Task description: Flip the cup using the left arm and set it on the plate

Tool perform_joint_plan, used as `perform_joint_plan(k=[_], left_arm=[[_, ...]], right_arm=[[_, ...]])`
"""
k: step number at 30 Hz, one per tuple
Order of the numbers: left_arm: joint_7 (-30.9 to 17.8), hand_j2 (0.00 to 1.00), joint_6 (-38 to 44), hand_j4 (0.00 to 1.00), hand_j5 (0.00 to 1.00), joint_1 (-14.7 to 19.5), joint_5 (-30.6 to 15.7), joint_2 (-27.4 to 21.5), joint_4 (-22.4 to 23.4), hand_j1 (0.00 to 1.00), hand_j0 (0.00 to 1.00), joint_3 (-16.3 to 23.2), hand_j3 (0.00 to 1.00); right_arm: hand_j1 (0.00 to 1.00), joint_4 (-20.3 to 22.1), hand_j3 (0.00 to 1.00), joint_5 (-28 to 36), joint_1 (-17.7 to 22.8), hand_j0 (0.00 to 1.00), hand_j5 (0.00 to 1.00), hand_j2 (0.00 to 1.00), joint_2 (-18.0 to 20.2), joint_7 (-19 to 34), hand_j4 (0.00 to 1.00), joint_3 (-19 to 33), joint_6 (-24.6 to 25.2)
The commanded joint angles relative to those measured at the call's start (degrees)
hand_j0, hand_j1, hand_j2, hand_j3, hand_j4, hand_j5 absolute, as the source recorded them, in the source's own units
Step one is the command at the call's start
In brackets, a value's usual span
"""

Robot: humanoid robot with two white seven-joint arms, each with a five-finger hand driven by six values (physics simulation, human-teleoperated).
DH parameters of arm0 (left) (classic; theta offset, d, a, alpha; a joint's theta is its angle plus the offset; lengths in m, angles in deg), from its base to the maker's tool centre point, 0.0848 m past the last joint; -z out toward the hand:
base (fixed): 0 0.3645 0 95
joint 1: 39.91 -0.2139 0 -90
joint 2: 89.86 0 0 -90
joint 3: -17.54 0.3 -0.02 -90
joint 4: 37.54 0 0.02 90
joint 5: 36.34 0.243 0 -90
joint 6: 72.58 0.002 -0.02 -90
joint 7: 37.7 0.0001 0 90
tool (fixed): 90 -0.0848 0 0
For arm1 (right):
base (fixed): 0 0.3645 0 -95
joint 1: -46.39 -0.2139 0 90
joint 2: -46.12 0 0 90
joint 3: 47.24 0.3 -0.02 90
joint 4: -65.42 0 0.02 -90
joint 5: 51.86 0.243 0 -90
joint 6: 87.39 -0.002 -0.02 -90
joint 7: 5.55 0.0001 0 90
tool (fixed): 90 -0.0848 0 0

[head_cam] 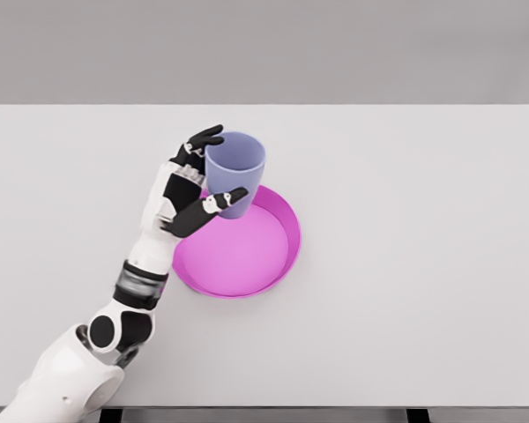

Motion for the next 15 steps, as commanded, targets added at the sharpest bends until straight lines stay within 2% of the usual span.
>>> perform_joint_plan(k=[1, 15], left_arm=[[0.1, 0.55, 0.0, 0.55, 0.55, 0.1, 1.4, 0.6, 0.4, 0.55, 0.55, 0.3, 0.55], [0.1, 0.57, 0.0, 0.57, 0.57, -0.2, 2.3, 1.8, 7.9, 0.57, 0.57, 1.3, 0.57]], right_arm=[[1.00, 0.0, 1.00, -0.1, 0.0, 1.00, 1.00, 1.00, 0.0, 0.1, 1.00, 0.0, 0.0], [1.00, 0.0, 1.00, 0.0, 0.0, 1.00, 1.00, 1.00, 0.0, 0.0, 1.00, 0.0, 0.0]])
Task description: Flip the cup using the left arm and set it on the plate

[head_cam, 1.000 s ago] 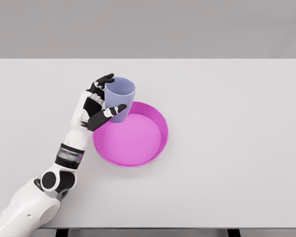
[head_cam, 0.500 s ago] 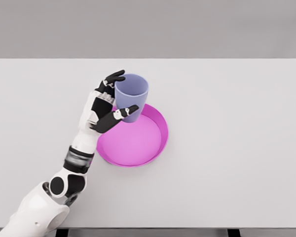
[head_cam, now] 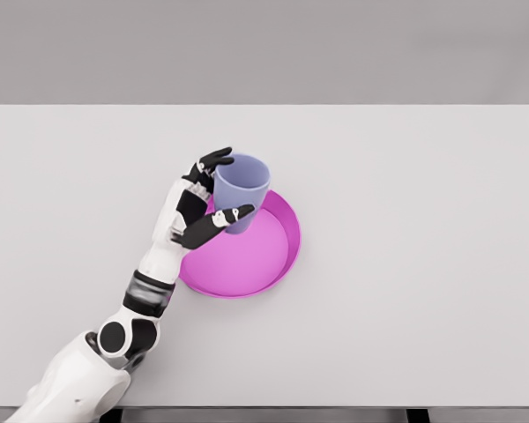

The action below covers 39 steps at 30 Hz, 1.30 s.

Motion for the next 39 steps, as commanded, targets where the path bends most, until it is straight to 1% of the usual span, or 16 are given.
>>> perform_joint_plan(k=[1, 5, 7, 11, 13, 14, 22, 24, 27, 31, 37, 39], left_arm=[[0.0, 0.57, 0.0, 0.57, 0.57, 0.0, 0.2, 0.2, 1.0, 0.57, 0.57, 0.1, 0.57], [0.0, 0.58, 0.0, 0.58, 0.58, -0.2, 0.3, 0.4, 0.3, 0.58, 0.58, 0.2, 0.58], [0.0, 0.65, 0.0, 0.65, 0.65, -0.5, 0.3, 0.5, 0.0, 0.65, 0.65, 0.0, 0.65], [0.0, 0.72, 0.0, 0.72, 0.72, -1.1, 0.2, 0.4, -2.4, 0.72, 0.72, -0.7, 0.72], [0.0, 0.74, 0.0, 0.74, 0.74, -1.1, 0.1, 0.4, -2.8, 0.74, 0.74, -0.7, 0.74], [0.0, 0.77, 0.0, 0.77, 0.77, -1.1, 0.1, 0.5, -2.8, 0.77, 0.77, -0.7, 0.77], [0.0, 0.78, 0.0, 0.78, 0.78, -1.0, -0.2, 0.5, -3.2, 0.78, 0.78, -0.4, 0.78], [0.0, 0.82, 0.0, 0.82, 0.82, -1.0, -0.4, 0.5, -3.2, 0.82, 0.82, -0.4, 0.82], [0.1, 0.84, 0.0, 0.84, 0.84, -0.9, -0.5, 0.4, -3.2, 0.84, 0.84, -0.7, 0.84], [0.1, 0.90, 0.0, 0.90, 0.90, -0.7, -0.7, 0.5, -3.1, 0.90, 0.90, -0.8, 0.90], [0.1, 0.92, 0.0, 0.92, 0.92, -0.7, -0.8, 0.4, -3.2, 0.92, 0.92, -0.8, 0.92], [0.1, 0.92, 0.0, 0.92, 0.92, -0.6, -1.0, 0.3, -4.1, 0.92, 0.92, -1.0, 0.92]], right_arm=[[1.00, 0.0, 1.00, 0.0, 0.0, 1.00, 1.00, 1.00, 0.0, 0.0, 1.00, 0.0, 0.0], [1.00, 0.0, 1.00, -0.1, 0.0, 1.00, 1.00, 1.00, 0.0, 0.0, 1.00, 0.0, 0.0], [1.00, 0.0, 1.00, -0.1, 0.0, 1.00, 1.00, 1.00, 0.0, 0.1, 1.00, 0.0, 0.0], [1.00, 0.0, 1.00, -0.1, 0.0, 1.00, 1.00, 1.00, 0.0, 0.0, 1.00, 0.0, 0.0], [1.00, 0.0, 1.00, 0.0, 0.0, 1.00, 1.00, 1.00, 0.0, 0.0, 1.00, 0.0, 0.0], [1.00, 0.0, 1.00, -0.1, 0.0, 1.00, 1.00, 1.00, 0.0, 0.1, 1.00, 0.0, 0.0], [1.00, 0.0, 1.00, 0.0, 0.0, 1.00, 1.00, 1.00, 0.0, 0.1, 1.00, 0.0, 0.0], [1.00, 0.0, 1.00, 0.0, 0.0, 1.00, 1.00, 1.00, 0.0, 0.0, 1.00, 0.0, 0.0], [1.00, 0.0, 1.00, -0.1, 0.0, 1.00, 1.00, 1.00, 0.0, 0.1, 1.00, 0.0, 0.0], [1.00, 0.0, 1.00, 0.0, 0.0, 1.00, 1.00, 1.00, 0.0, 0.0, 1.00, 0.0, 0.0], [1.00, 0.0, 1.00, 0.0, 0.0, 1.00, 1.00, 1.00, 0.0, 0.0, 1.00, 0.0, 0.0], [1.00, 0.0, 1.00, 0.0, 0.0, 1.00, 1.00, 1.00, 0.0, 0.0, 1.00, 0.0, 0.0]])
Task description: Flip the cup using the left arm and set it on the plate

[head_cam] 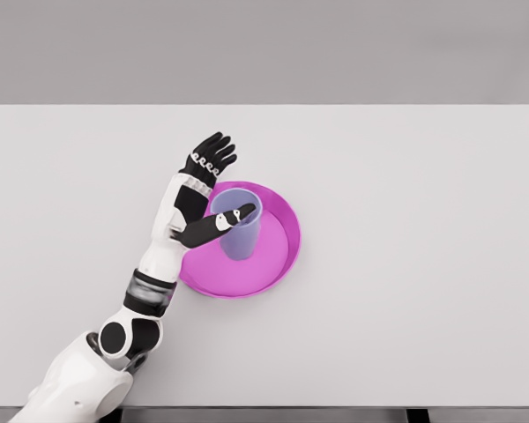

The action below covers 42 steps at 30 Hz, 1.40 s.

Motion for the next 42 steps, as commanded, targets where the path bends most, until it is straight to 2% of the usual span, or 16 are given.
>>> perform_joint_plan(k=[1, 3, 4, 7, 12, 13, 15, 16, 18, 20, 22, 24, 30, 33, 37, 42], left_arm=[[0.0, 0.92, 0.0, 0.92, 0.92, 0.1, -0.8, -0.2, -1.3, 0.92, 0.92, -0.1, 0.92], [-0.1, 0.94, 0.0, 0.94, 0.94, 0.3, -1.7, -1.1, -3.8, 0.94, 0.94, -0.3, 0.94], [-0.1, 1.00, 0.0, 1.00, 1.00, 1.0, -2.1, -2.8, -4.8, 1.00, 1.00, -0.4, 1.00], [-0.2, 1.00, 0.0, 1.00, 1.00, 3.6, -8.3, -10.3, -7.1, 1.00, 1.00, -0.6, 1.00], [-0.6, 1.00, 0.0, 1.00, 1.00, 6.5, -7.8, -16.3, -6.7, 1.00, 1.00, -0.1, 1.00], [-1.0, 1.00, 0.0, 1.00, 1.00, 6.8, -6.3, -18.0, -6.7, 1.00, 1.00, 0.2, 1.00], [-1.1, 1.00, 0.0, 1.00, 1.00, 7.6, 7.7, -22.9, -6.6, 1.00, 1.00, -0.4, 1.00], [-1.2, 1.00, 0.0, 1.00, 1.00, 7.6, 9.8, -23.5, -6.8, 1.00, 1.00, -0.3, 1.00], [-7.6, 1.00, 0.0, 1.00, 1.00, 7.4, 12.7, -24.6, -7.0, 1.00, 1.00, -0.3, 1.00], [-15.8, 1.00, 0.0, 1.00, 1.00, 8.7, 13.6, -29.5, -8.3, 1.00, 1.00, -0.6, 1.00], [-18.9, 1.00, 0.0, 1.00, 1.00, 9.7, 13.6, -33.8, -9.7, 1.00, 1.00, -1.1, 1.00], [-19.1, 1.00, 0.0, 1.00, 1.00, 9.1, 13.6, -34.2, -11.3, 1.00, 1.00, -5.5, 1.00], [-19.4, 1.00, 0.0, 1.00, 1.00, 8.6, 13.6, -35.9, -11.2, 1.00, 1.00, -5.3, 1.00], [-19.4, 1.00, 0.0, 1.00, 1.00, 8.8, 13.4, -40.2, -10.8, 1.00, 1.00, -5.5, 1.00], [-19.4, 1.00, 0.0, 1.00, 1.00, 8.8, 13.4, -40.9, -7.5, 1.00, 1.00, -5.0, 1.00], [-19.3, 1.00, 0.0, 1.00, 1.00, 8.1, 13.5, -40.9, -7.1, 1.00, 1.00, -5.3, 1.00]], right_arm=[[1.00, 0.0, 1.00, -0.1, 0.0, 1.00, 1.00, 1.00, 0.0, 0.0, 1.00, 0.0, 0.0], [1.00, 0.0, 1.00, -0.1, 0.0, 1.00, 1.00, 1.00, 0.0, 0.0, 1.00, 0.0, 0.0], [1.00, 0.0, 1.00, -0.1, 0.0, 1.00, 1.00, 1.00, 0.0, 0.0, 1.00, 0.0, 0.0], [1.00, 0.0, 1.00, -0.1, 0.0, 1.00, 1.00, 1.00, 0.0, 0.1, 1.00, 0.0, 0.0], [1.00, 0.0, 1.00, 0.0, 0.0, 1.00, 1.00, 1.00, 0.0, 0.0, 1.00, 0.0, -0.1], [1.00, 0.0, 1.00, -0.1, 0.0, 1.00, 1.00, 1.00, 0.0, 0.0, 1.00, 0.0, 0.0], [1.00, 0.0, 1.00, 0.0, 0.0, 1.00, 1.00, 1.00, 0.0, 0.0, 1.00, 0.0, 0.0], [1.00, 0.0, 1.00, 0.0, 0.0, 1.00, 1.00, 1.00, 0.0, 0.1, 1.00, 0.0, 0.0], [1.00, 0.0, 1.00, 0.0, 0.0, 1.00, 1.00, 1.00, 0.0, 0.0, 1.00, 0.0, 0.0], [1.00, 0.0, 1.00, -0.1, 0.0, 1.00, 1.00, 1.00, 0.0, 0.0, 1.00, 0.0, 0.0], [1.00, 0.0, 1.00, 0.0, 0.0, 1.00, 1.00, 1.00, 0.0, 0.1, 1.00, 0.0, 0.0], [1.00, 0.0, 1.00, 0.0, 0.0, 1.00, 1.00, 1.00, 0.0, 0.1, 1.00, 0.0, 0.0], [1.00, 0.0, 1.00, -0.1, 0.0, 1.00, 1.00, 1.00, 0.0, 0.0, 1.00, 0.0, 0.0], [1.00, 0.0, 1.00, -0.1, 0.0, 1.00, 1.00, 1.00, 0.0, 0.0, 1.00, 0.0, 0.0], [1.00, 0.0, 1.00, -0.1, 0.0, 1.00, 1.00, 1.00, 0.0, 0.0, 1.00, 0.0, 0.0], [1.00, 0.0, 1.00, 0.0, 0.0, 1.00, 1.00, 1.00, 0.0, 0.1, 1.00, 0.0, 0.0]])
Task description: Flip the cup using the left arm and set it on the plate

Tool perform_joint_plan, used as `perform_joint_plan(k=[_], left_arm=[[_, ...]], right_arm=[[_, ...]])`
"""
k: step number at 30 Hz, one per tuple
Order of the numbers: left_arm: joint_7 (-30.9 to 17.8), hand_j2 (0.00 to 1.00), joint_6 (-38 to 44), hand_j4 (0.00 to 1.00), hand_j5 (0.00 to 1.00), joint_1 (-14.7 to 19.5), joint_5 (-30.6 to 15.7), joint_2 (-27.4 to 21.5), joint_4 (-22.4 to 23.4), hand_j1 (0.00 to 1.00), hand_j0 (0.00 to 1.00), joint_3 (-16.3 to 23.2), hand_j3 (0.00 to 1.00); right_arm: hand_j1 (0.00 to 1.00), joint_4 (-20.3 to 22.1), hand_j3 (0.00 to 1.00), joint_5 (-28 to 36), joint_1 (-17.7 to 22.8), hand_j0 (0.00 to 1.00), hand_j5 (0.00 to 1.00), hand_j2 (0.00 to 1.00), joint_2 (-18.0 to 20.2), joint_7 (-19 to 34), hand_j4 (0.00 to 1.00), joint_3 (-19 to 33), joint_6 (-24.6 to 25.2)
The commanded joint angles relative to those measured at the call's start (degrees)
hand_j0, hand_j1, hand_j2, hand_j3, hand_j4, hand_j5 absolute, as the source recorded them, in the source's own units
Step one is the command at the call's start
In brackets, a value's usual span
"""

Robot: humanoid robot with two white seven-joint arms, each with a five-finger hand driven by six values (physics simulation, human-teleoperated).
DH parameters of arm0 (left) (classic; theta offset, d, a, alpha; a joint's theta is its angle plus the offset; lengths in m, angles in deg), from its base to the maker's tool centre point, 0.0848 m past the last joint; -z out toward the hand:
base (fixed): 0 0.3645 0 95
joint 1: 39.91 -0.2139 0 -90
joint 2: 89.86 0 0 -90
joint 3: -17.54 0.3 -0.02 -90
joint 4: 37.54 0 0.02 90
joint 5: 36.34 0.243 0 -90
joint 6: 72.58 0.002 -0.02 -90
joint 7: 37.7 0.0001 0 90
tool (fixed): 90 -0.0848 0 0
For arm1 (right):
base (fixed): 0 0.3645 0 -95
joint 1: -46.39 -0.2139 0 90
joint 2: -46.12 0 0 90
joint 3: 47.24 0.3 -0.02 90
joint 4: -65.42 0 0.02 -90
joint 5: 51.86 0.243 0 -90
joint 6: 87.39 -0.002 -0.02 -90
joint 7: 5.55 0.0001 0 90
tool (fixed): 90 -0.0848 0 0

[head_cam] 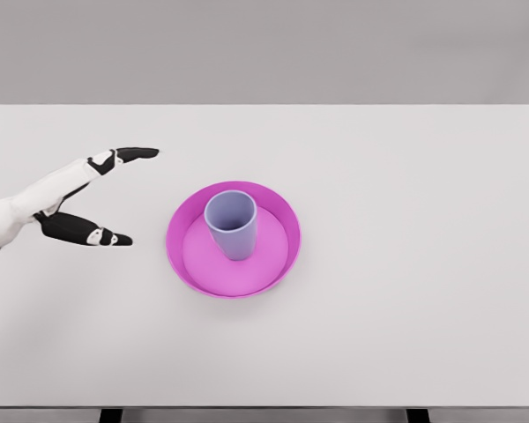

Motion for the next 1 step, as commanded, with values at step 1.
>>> perform_joint_plan(k=[1], left_arm=[[0.1, 1.00, 0.0, 1.00, 1.00, 0.0, -0.4, -0.2, 0.3, 1.00, 1.00, -0.1, 1.00]], right_arm=[[1.00, 0.0, 1.00, -0.1, 0.0, 1.00, 1.00, 1.00, 0.0, 0.0, 1.00, 0.0, 0.0]])
